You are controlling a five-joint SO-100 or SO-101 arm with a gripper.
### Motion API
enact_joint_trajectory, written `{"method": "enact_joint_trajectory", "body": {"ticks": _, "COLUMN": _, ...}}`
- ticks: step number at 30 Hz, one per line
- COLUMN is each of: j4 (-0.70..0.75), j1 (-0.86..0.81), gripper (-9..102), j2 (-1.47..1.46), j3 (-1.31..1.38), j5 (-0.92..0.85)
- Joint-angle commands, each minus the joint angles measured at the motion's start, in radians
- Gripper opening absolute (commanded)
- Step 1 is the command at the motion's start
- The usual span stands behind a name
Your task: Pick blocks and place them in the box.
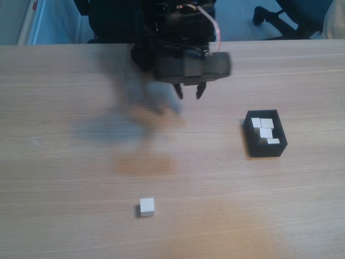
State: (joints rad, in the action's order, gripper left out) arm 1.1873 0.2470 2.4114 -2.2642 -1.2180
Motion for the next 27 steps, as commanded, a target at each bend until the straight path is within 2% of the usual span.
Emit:
{"method": "enact_joint_trajectory", "body": {"ticks": 1, "j4": -0.084, "j1": -0.089, "gripper": 14, "j2": -0.018, "j3": 0.029, "j5": -0.063}}
{"method": "enact_joint_trajectory", "body": {"ticks": 9, "j4": -0.112, "j1": -0.227, "gripper": 18, "j2": -0.321, "j3": 0.279, "j5": -0.196}}
{"method": "enact_joint_trajectory", "body": {"ticks": 20, "j4": -0.124, "j1": -0.334, "gripper": 19, "j2": -0.753, "j3": 0.640, "j5": -0.288}}
{"method": "enact_joint_trajectory", "body": {"ticks": 27, "j4": -0.210, "j1": -0.348, "gripper": 20, "j2": -0.885, "j3": 0.698, "j5": -0.287}}
